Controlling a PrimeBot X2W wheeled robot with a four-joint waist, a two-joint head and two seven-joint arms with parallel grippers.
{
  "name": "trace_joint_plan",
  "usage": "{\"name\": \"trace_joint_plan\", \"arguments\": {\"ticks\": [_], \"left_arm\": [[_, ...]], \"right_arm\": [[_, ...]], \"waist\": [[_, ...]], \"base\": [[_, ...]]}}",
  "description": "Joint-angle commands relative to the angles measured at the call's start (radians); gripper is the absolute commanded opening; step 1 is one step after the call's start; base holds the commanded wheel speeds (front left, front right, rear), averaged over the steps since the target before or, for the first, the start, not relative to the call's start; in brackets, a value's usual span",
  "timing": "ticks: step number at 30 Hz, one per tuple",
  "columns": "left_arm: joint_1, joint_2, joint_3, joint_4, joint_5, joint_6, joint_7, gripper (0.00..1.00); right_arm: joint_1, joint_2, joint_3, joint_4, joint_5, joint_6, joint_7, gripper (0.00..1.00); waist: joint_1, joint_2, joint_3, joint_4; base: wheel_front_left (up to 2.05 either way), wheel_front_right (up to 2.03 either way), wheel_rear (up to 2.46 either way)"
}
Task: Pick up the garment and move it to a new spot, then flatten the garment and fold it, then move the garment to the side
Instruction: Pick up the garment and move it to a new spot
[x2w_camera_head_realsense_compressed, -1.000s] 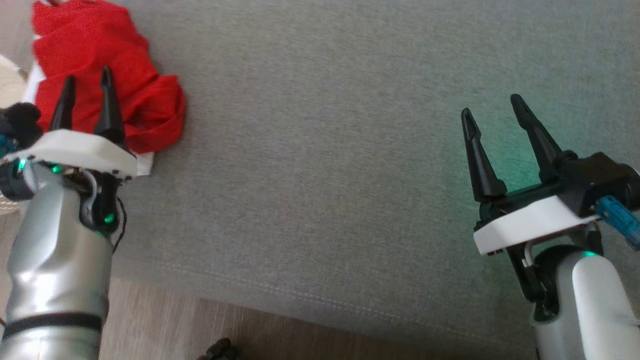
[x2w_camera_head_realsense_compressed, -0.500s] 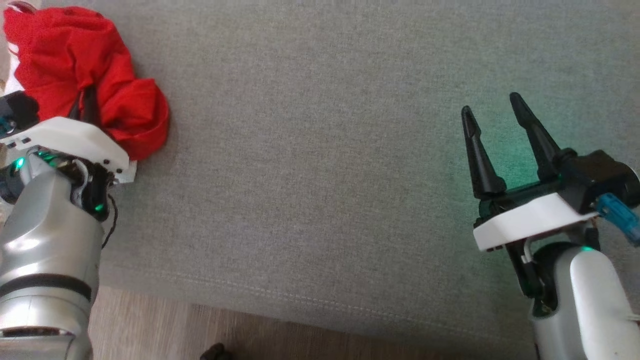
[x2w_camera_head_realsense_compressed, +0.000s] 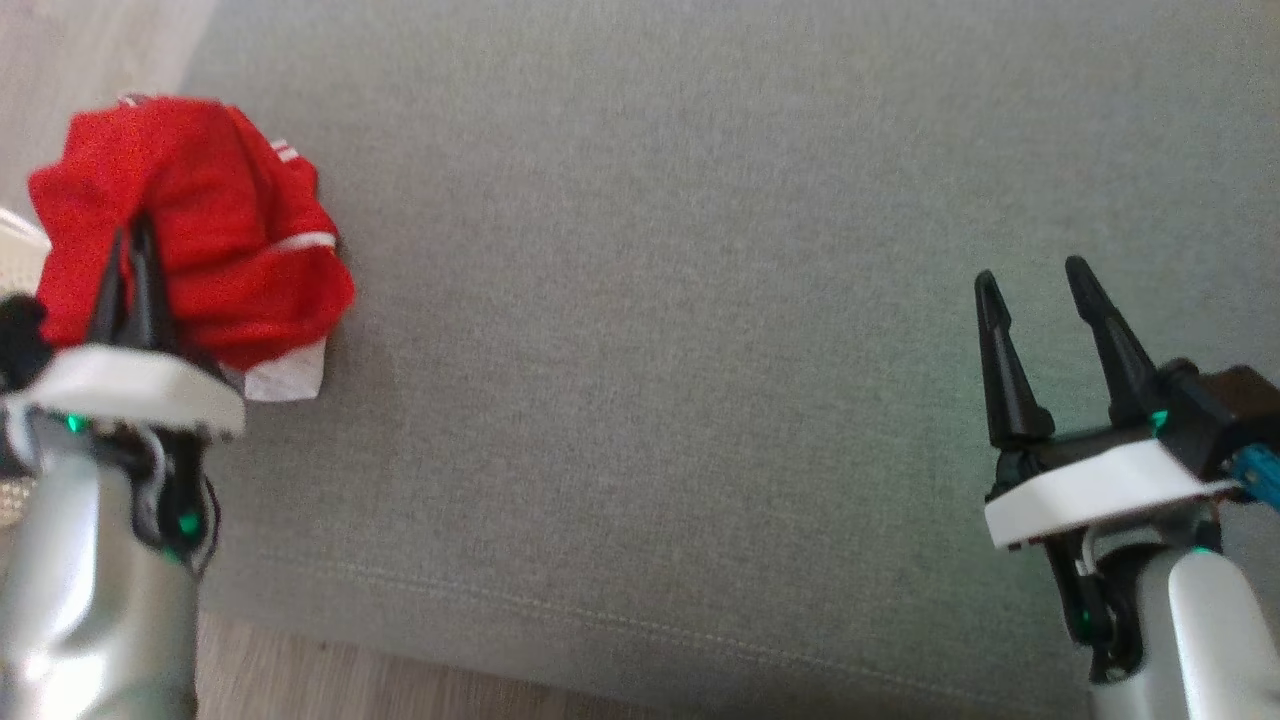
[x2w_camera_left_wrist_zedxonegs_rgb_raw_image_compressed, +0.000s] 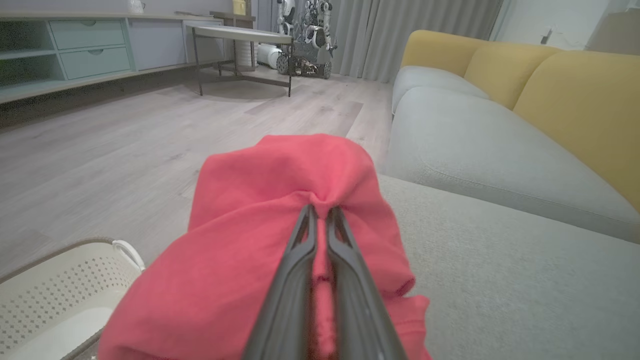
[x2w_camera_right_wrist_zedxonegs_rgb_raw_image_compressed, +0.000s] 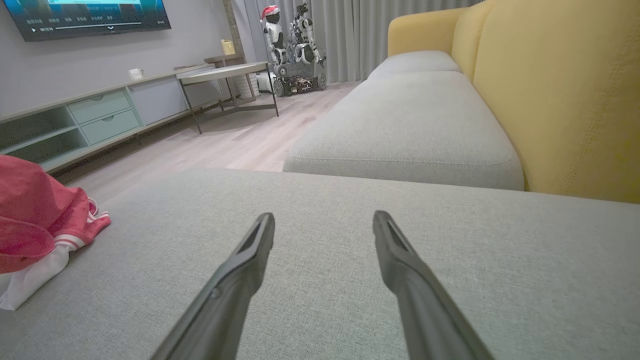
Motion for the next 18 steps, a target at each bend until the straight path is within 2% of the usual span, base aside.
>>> {"name": "trace_joint_plan", "arguments": {"ticks": [1,6,12,15,18], "left_arm": [[0.009,0.035,0.039,-0.064,0.014,0.008,-0.009,0.00],[0.207,0.010,0.029,-0.290,0.059,0.037,-0.008,0.00],[0.397,-0.013,-0.005,-0.561,0.078,0.075,0.068,0.00],[0.441,-0.024,-0.038,-0.660,0.083,0.076,0.108,0.00],[0.437,-0.033,-0.081,-0.703,0.088,0.063,0.140,0.00]], "right_arm": [[-0.003,-0.001,0.020,-0.030,0.009,-0.001,-0.014,1.00],[0.043,-0.001,0.012,-0.018,0.032,-0.001,-0.024,1.00],[0.085,-0.001,0.005,-0.018,0.055,-0.001,-0.032,1.00],[0.088,-0.001,0.005,-0.022,0.064,-0.001,-0.034,1.00],[0.082,-0.001,0.011,-0.030,0.067,-0.001,-0.033,1.00]], "waist": [[0.0000,0.0000,-0.047,-0.002],[0.0000,0.0000,-0.115,-0.016],[0.0000,0.0000,-0.159,-0.041],[0.0000,0.0000,-0.162,-0.069],[0.0000,0.0000,-0.151,-0.114]], "base": [[0.00,0.00,0.00],[0.00,0.00,0.00],[0.00,0.00,0.00],[0.00,0.00,0.00],[0.00,0.00,0.00]]}}
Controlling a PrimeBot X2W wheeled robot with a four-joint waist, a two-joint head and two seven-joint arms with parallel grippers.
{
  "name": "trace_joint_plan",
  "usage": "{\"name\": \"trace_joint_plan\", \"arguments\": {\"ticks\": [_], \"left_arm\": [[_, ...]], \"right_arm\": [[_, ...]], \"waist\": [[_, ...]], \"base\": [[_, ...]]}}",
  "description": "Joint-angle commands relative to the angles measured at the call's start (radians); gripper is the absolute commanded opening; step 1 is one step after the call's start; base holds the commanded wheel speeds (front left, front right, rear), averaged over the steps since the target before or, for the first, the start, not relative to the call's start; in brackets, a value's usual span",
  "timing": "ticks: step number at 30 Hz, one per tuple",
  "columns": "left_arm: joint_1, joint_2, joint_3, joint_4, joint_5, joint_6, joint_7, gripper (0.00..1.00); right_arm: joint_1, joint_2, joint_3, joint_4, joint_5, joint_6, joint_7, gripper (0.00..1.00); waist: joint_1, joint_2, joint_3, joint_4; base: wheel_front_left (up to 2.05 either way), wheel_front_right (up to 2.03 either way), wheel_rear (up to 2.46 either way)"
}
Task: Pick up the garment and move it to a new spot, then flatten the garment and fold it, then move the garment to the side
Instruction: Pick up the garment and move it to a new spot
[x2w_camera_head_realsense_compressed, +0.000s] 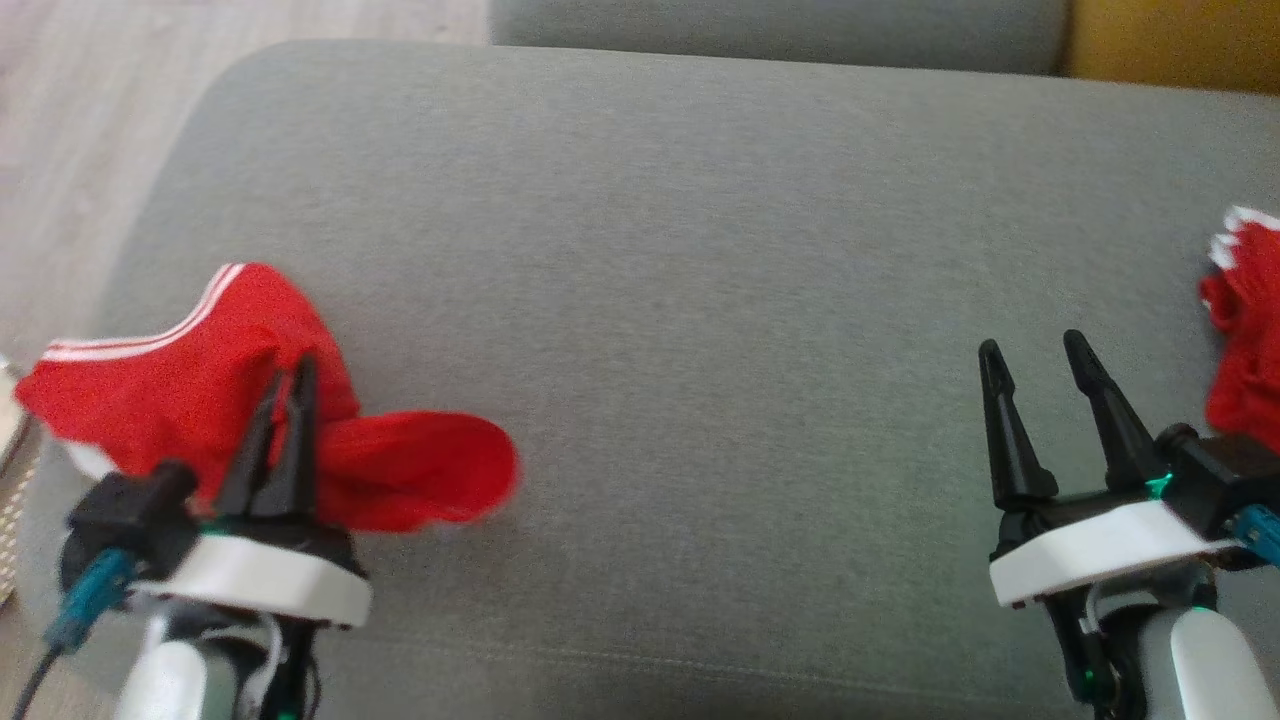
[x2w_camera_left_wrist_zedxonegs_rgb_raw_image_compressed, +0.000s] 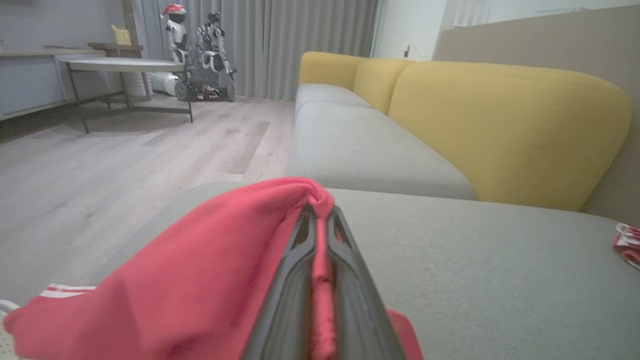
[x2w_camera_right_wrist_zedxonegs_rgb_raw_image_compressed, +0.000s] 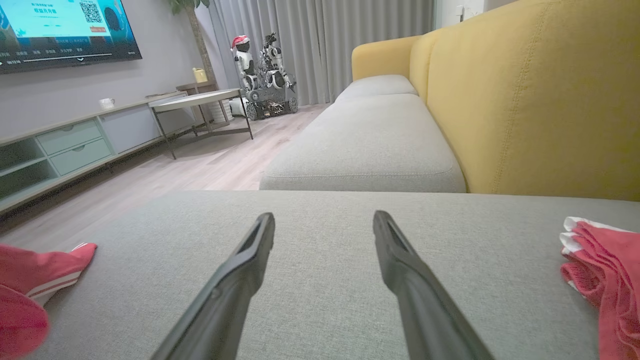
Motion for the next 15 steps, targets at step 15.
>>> {"name": "trace_joint_plan", "arguments": {"ticks": [15], "left_arm": [[-0.394,-0.035,-0.192,0.066,0.036,-0.092,0.035,0.00]], "right_arm": [[-0.066,-0.003,0.054,-0.034,0.051,-0.001,-0.051,1.00]], "waist": [[0.0001,0.0000,0.141,-0.357]], "base": [[0.00,0.00,0.00]]}}
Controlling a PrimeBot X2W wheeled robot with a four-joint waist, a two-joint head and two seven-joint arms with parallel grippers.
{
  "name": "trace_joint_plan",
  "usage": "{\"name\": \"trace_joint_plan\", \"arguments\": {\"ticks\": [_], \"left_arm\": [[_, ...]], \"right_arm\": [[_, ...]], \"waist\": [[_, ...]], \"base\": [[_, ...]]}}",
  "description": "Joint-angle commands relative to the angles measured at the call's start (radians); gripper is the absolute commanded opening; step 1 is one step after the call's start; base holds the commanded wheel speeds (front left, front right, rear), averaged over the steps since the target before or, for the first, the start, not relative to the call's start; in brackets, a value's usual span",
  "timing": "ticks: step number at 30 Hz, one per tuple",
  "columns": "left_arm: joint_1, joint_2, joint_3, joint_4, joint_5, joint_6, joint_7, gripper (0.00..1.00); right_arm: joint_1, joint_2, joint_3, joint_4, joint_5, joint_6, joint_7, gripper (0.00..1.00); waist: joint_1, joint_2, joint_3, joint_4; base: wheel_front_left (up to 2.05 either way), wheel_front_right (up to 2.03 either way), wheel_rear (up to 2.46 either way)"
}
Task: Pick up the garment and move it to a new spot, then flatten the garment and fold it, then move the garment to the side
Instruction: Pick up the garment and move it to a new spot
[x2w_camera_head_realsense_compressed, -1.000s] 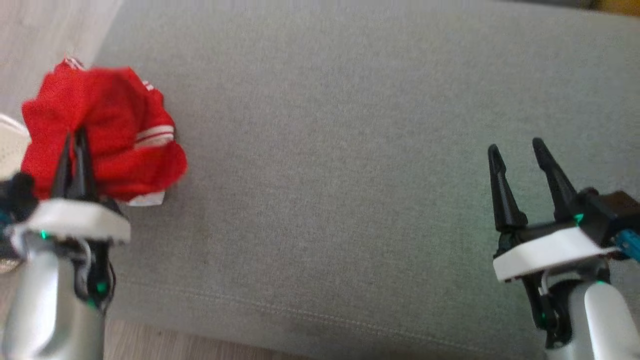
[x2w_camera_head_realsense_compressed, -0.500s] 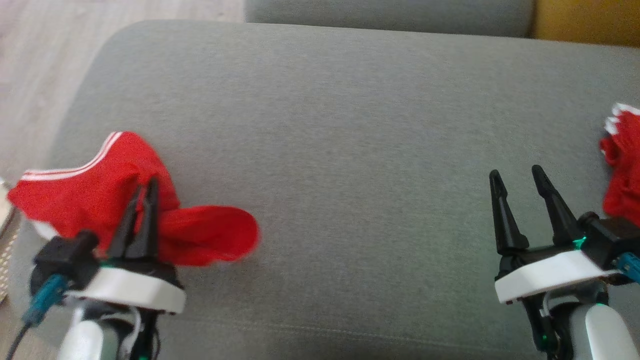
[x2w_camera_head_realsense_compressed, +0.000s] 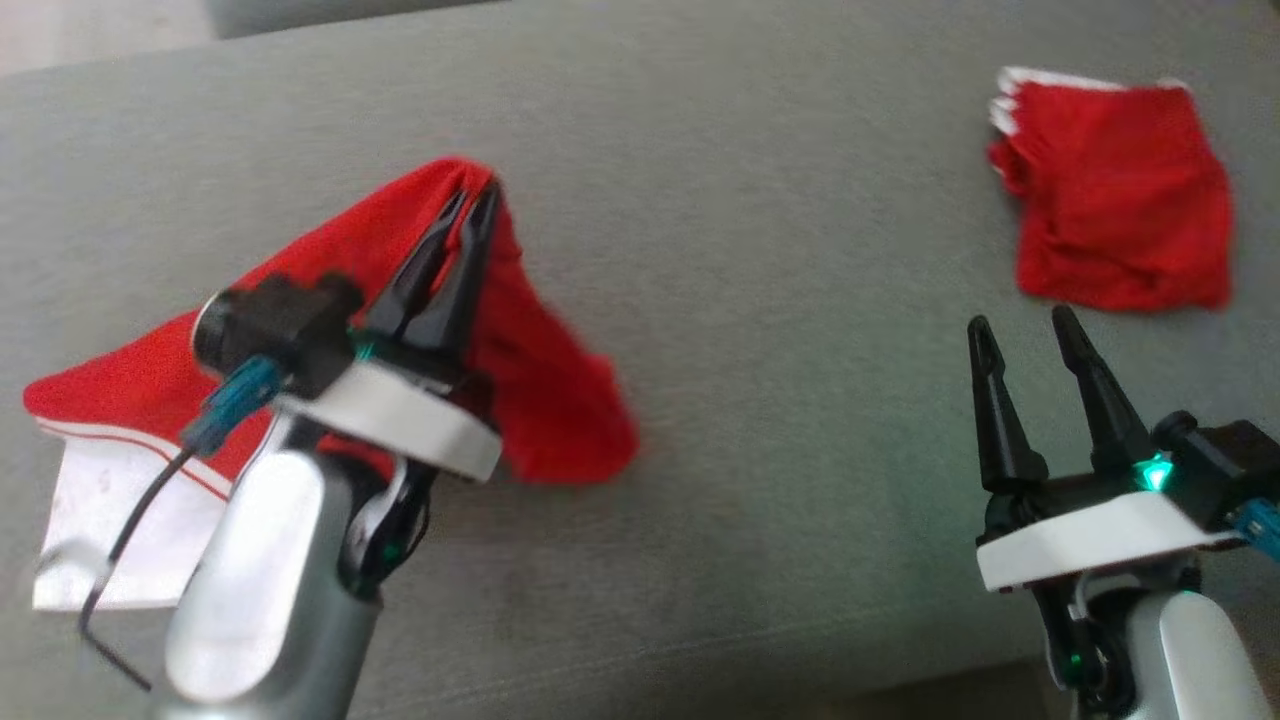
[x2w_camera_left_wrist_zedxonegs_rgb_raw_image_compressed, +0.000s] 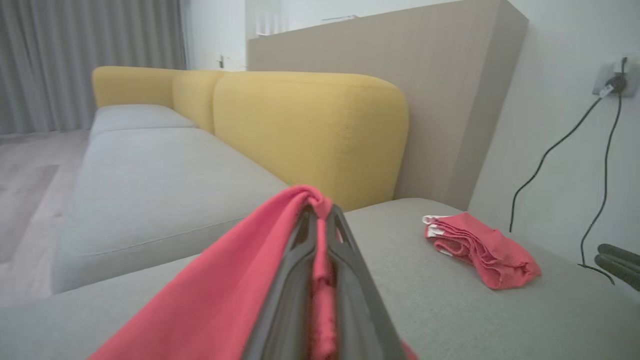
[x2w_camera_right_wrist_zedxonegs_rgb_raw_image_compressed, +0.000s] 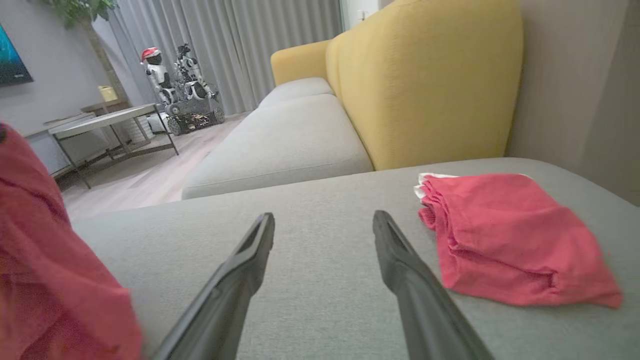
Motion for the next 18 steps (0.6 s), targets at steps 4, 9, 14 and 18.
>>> {"name": "trace_joint_plan", "arguments": {"ticks": [4,9,14,18], "left_arm": [[-0.142,-0.010,-0.047,0.017,0.013,-0.013,0.010,0.00],[-0.197,-0.019,-0.116,0.079,0.005,-0.019,0.029,0.00],[-0.243,-0.011,-0.207,0.220,-0.019,-0.023,0.070,0.00],[-0.270,-0.006,-0.253,0.312,-0.056,-0.024,0.076,1.00]], "right_arm": [[-0.053,-0.004,0.044,-0.024,0.027,-0.001,-0.036,1.00],[-0.067,-0.004,0.063,-0.018,0.048,-0.001,-0.059,1.00],[-0.084,-0.004,0.085,0.000,0.065,-0.001,-0.089,1.00],[-0.094,-0.004,0.090,0.020,0.071,-0.001,-0.107,1.00]], "waist": [[0.0001,0.0000,0.105,-0.164],[0.0001,0.0000,0.156,-0.212],[0.0001,0.0000,0.203,-0.241],[0.0001,0.0000,0.211,-0.244]], "base": [[0.00,0.00,0.00],[0.00,0.00,0.00],[0.00,0.00,0.00],[0.00,0.00,0.00]]}}
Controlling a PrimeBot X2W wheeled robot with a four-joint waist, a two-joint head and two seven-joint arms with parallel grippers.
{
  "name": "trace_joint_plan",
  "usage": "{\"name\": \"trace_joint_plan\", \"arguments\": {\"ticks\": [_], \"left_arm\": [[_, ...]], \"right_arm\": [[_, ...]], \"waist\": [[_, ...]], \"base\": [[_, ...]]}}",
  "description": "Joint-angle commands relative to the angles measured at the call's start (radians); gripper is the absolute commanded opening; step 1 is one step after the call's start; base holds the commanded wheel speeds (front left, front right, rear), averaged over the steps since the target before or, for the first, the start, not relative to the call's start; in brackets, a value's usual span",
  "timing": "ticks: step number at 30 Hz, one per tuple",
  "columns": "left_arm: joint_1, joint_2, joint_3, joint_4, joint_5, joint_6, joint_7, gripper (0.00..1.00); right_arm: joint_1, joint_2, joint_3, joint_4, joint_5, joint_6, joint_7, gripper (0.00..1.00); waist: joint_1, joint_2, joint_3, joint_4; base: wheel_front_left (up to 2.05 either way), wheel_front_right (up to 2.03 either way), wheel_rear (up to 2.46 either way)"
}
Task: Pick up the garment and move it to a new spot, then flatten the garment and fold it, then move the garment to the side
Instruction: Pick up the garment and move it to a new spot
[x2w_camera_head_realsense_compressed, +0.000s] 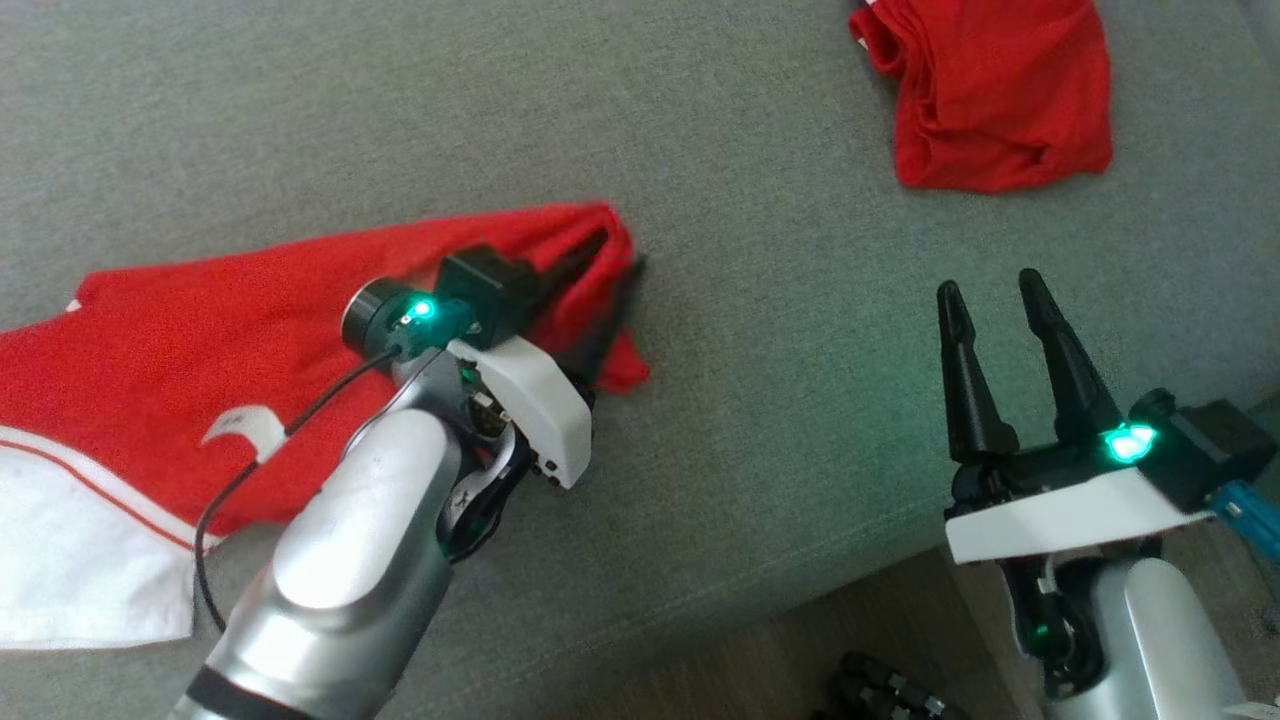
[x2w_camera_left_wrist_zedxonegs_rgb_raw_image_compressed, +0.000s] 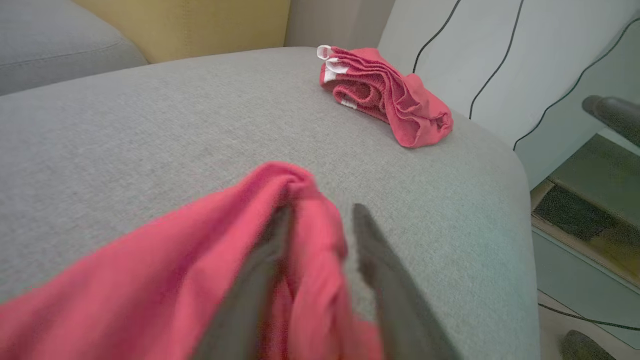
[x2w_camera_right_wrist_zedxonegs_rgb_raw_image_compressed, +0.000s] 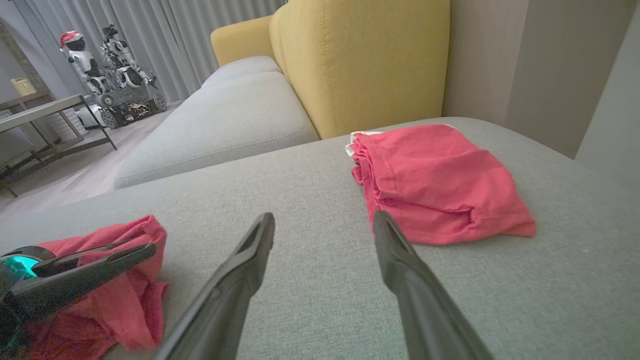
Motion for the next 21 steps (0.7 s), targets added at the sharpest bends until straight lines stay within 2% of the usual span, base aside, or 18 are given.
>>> {"name": "trace_joint_plan", "arguments": {"ticks": [1,6,13,21], "left_arm": [[-0.052,0.013,0.016,-0.025,-0.010,-0.006,-0.009,1.00],[-0.052,0.021,0.011,-0.022,-0.013,0.004,-0.093,1.00],[0.031,0.045,0.089,-0.080,-0.032,0.097,-0.186,1.00],[0.158,0.113,0.214,-0.143,-0.072,0.182,-0.239,1.00]], "right_arm": [[-0.023,-0.004,0.017,-0.026,0.010,-0.001,-0.012,1.00],[-0.031,-0.004,-0.006,-0.010,-0.012,-0.001,-0.013,1.00],[-0.028,-0.004,-0.041,-0.019,-0.063,-0.001,0.027,1.00],[-0.009,-0.004,-0.075,-0.043,-0.114,-0.001,0.081,1.00]], "waist": [[0.0000,0.0000,0.004,0.000],[0.0000,0.0000,-0.038,0.068],[0.0000,0.0000,-0.111,0.181],[0.0000,0.0000,-0.176,0.300]], "base": [[0.00,0.00,0.00],[0.00,0.00,0.00],[0.00,0.00,0.00],[0.00,0.00,0.00]]}}
